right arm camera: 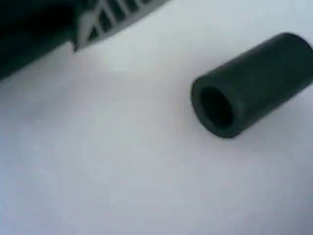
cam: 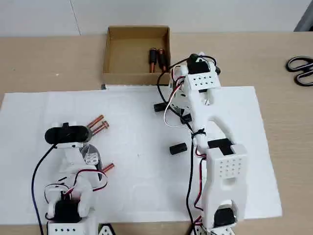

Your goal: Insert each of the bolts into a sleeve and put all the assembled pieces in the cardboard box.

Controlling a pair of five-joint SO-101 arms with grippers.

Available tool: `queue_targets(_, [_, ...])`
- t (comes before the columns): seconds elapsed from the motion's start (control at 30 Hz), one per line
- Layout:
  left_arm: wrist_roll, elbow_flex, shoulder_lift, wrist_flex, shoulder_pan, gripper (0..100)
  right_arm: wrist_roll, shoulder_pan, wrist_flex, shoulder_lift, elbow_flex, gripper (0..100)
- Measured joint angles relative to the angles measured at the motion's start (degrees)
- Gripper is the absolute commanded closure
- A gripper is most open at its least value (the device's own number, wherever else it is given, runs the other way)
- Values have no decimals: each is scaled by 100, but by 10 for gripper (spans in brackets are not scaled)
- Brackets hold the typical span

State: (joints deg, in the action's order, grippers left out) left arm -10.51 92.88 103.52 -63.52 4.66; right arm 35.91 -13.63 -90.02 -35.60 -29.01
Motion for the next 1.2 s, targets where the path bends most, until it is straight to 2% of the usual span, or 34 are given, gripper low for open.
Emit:
queue_targets(0.3, [0, 0, 0, 0, 0, 993, 0, 9, 35, -229, -9, 770])
queue_targets(0.6, [0, 0, 0, 0, 0, 993, 0, 53, 62, -299, -9, 960])
queue_targets(0.93, [0, 0, 0, 0, 0, 993, 0, 62, 44, -299, 0, 996])
queue_targets(1.2, [0, 0, 0, 0, 0, 993, -35, 62, -431, -167, -211, 995])
